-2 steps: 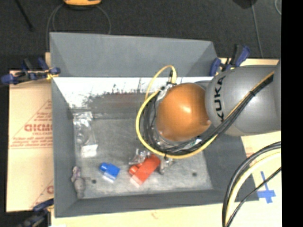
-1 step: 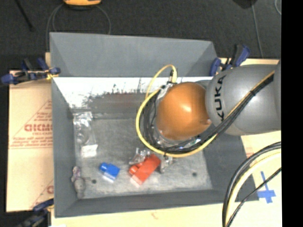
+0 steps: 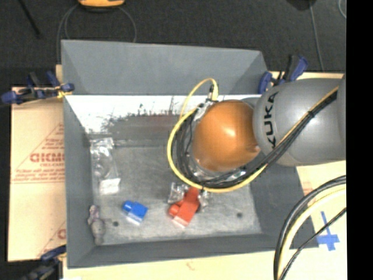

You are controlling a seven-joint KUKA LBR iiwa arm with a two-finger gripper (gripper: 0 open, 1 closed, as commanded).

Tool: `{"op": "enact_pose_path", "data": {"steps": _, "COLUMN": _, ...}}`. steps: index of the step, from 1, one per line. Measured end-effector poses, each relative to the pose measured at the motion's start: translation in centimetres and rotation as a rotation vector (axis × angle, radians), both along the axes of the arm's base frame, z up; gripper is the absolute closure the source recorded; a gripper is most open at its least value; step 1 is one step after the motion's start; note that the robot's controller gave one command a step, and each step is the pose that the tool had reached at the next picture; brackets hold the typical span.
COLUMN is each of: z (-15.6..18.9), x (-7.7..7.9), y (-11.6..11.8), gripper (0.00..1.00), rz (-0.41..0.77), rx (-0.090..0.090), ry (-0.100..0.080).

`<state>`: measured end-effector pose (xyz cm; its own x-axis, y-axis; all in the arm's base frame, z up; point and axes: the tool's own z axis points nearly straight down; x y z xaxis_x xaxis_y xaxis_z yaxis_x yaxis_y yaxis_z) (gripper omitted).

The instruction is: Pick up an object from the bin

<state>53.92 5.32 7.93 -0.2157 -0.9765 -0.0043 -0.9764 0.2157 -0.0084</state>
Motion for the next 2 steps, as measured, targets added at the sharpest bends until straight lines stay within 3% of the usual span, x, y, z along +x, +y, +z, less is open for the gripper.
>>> {"op": "enact_pose_path", "data": {"steps": 1, "z": 7.53, "x": 0.24, "y": 0.00, "gripper": 1.00, "rz": -0.004, "rx": -0.001, "ry": 0.000}}
{"op": "enact_pose_path", "data": {"steps": 2, "z": 8.21, "x": 0.36, "y": -0.02, "gripper": 1.00, "rz": -0.009, "rx": -0.001, "ry": 0.005}}
